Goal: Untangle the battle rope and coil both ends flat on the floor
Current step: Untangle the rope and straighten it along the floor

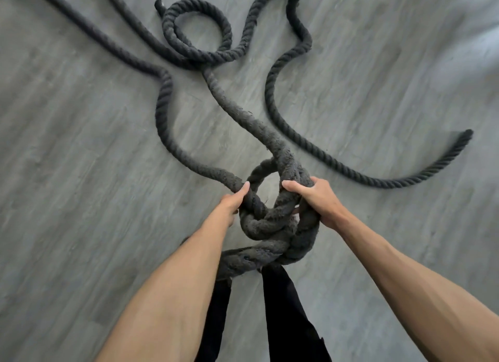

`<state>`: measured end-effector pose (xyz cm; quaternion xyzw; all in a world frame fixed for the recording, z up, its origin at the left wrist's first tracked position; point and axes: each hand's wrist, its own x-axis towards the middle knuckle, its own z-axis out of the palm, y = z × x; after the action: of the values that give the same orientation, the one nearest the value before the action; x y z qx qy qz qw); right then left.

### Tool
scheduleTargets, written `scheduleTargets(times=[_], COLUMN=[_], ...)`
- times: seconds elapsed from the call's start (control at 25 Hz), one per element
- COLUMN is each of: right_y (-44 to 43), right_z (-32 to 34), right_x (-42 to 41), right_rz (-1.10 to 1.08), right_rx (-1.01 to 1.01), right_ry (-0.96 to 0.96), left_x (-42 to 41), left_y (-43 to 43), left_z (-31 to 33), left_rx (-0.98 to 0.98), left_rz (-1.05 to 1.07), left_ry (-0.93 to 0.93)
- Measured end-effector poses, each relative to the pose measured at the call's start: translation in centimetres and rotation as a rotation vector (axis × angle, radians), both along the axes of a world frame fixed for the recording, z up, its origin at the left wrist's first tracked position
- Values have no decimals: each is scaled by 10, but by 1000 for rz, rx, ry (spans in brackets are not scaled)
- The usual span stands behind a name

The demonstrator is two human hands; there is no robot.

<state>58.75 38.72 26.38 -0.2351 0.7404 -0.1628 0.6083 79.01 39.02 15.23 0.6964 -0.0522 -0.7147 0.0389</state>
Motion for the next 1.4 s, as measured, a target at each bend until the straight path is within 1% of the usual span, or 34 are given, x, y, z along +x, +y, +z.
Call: scheduleTargets(times=[0.04,0.08,0.16,0.2,0.32,0.36,0.4,0.48,0.6,0.68,0.72,0.8,0.84,0.88,0.92,0.96,1.0,1.04,1.08,1.12,1.16,1.2,1.24,1.32,1.36,1.4], right_y=[-1,-1,-2,-3,-4,-4,-3,-1,-4,-12,-18,-30,-33,-34,-33,-30,-24,-12,4,21,37,53,67,91,98,98], right_z=[0,-1,-6,-10,-19,-23,-26,-35,-49,-55,-56,-59,-60,-57,-50,-41,-35,-28,-28,-33,-40,-49,-59,-75,-76,-74], right_x=[-8,-16,-34,-42,-63,-71,-78,-98,-130,-147,-153,-158,-155,-148,-134,-116,-99,-81,-66,-60,-66,-81,-102,-152,-171,-179], right_rz=[4,-1,0,5,1,-7,-19,-29,36,142,222,395,450,491,526,547,601,720,907,1114,1245,1299,1305,1243,1242,1219], right_rx=[-1,-2,-7,-12,-11,-4,13,56,60,23,6,-20,-82,-207,-378,-533,-631,-657,-643,-623,-588,-495,-354,-50,57,85], right_ry=[-27,-50,-96,-108,-125,-134,-140,-134,-8,98,178,411,531,637,703,662,533,417,384,447,533,574,580,562,573,573], left_x=[-19,-35,-61,-69,-90,-96,-101,-101,-90,-82,-80,-79,-80,-84,-89,-94,-99,-102,-103,-102,-98,-90,-80,-53,-40,-30], left_y=[1,4,13,12,12,14,15,12,-10,-20,-24,-28,-29,-31,-32,-33,-34,-33,-33,-33,-35,-39,-46,-70,-79,-89], left_z=[-7,-29,-77,-77,-21,-10,0,16,28,35,39,49,54,62,66,70,73,76,79,82,86,90,97,102,100,100], left_rx=[3,-2,-16,-32,-105,-161,-210,-289,-320,-331,-323,-291,-274,-263,-259,-254,-249,-239,-232,-229,-231,-239,-248,-281,-282,-269], left_rz=[128,202,259,236,15,-9,19,152,306,424,466,484,460,425,391,372,378,387,388,383,401,445,504,620,663,663], left_ry=[19,-22,-153,-245,-547,-605,-622,-596,-604,-592,-584,-590,-597,-602,-609,-608,-596,-587,-579,-581,-580,-582,-570,-533,-510,-497])
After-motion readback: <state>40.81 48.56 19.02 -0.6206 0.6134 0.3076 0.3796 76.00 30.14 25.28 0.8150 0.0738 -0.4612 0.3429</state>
